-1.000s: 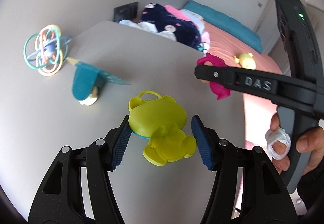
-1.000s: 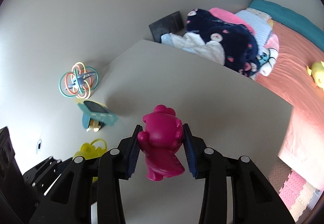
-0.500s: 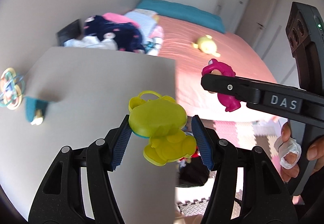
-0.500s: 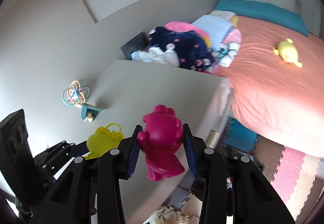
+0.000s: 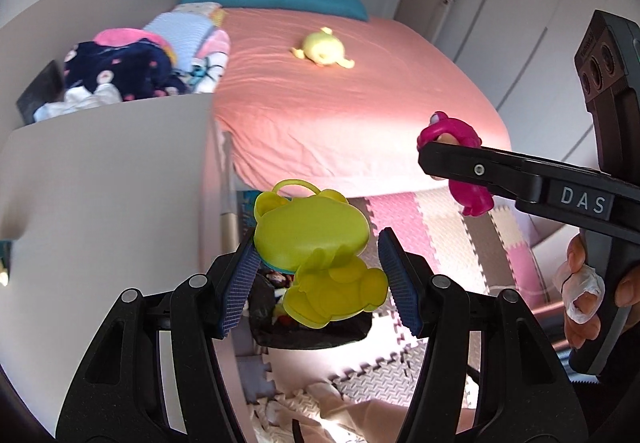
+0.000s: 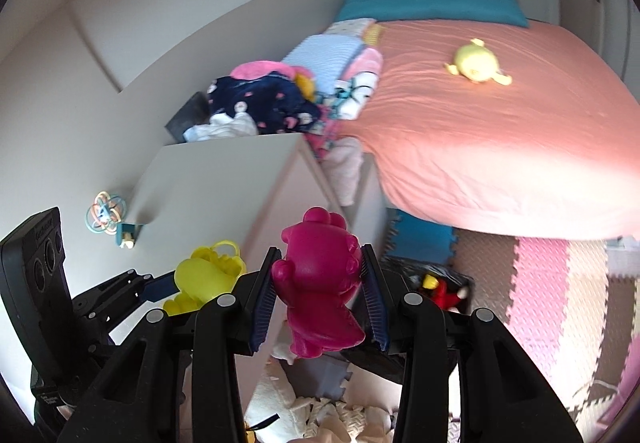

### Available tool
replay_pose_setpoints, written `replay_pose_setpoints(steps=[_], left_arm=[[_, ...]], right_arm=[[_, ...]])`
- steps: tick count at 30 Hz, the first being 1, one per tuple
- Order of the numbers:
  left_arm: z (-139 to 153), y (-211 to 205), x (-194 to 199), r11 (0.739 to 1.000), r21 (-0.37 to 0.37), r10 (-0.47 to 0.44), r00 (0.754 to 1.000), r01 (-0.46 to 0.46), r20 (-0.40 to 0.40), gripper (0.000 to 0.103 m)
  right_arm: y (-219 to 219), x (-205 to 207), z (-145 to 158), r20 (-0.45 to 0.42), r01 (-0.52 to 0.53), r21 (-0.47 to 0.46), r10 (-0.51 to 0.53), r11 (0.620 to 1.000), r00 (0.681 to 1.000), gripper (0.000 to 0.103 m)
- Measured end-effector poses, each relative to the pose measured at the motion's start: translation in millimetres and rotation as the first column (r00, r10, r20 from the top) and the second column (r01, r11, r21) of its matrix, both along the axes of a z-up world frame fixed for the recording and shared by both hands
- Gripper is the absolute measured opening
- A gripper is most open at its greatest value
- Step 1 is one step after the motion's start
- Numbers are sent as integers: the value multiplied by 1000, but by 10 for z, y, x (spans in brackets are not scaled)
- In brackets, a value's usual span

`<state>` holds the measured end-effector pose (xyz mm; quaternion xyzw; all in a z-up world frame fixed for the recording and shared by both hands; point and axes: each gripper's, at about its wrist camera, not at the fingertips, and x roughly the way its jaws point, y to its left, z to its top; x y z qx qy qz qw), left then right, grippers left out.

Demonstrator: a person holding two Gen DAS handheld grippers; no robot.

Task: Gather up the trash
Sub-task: 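Carry frog and pink figure to the trash bag and open both tools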

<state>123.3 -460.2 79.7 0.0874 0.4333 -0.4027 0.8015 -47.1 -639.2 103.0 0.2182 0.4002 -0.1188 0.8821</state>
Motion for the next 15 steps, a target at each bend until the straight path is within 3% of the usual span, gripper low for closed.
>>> replay_pose_setpoints(steps=[5, 7, 8, 9, 11, 15], left_arm=[[-92, -198, 0, 999, 31, -37, 999, 38, -22, 60], [-166, -301, 10, 995, 82, -51, 998, 55, -44, 64], [-197, -347, -4, 992, 118, -40, 999, 44, -33, 83], [-220, -385, -8, 988, 151, -20, 1000, 20, -7, 95], [-238, -411, -7, 983, 181, 10, 999, -17, 40, 97], [-252, -430, 46, 982, 186, 21, 999, -26, 28, 97]], right_arm=[[-168, -147, -72, -26, 35, 16, -35, 999, 999, 42], [-238, -154, -100, -69, 64, 2, -64, 998, 996, 57], [-261, -178, -95, -78, 90, -18, -91, 996, 993, 76], [-293, -219, -75, -76, 115, -40, -118, 993, 990, 82], [-351, -287, -34, -70, 137, -72, -143, 988, 987, 82], [-421, -405, -2, -46, 156, -76, -160, 985, 986, 82]])
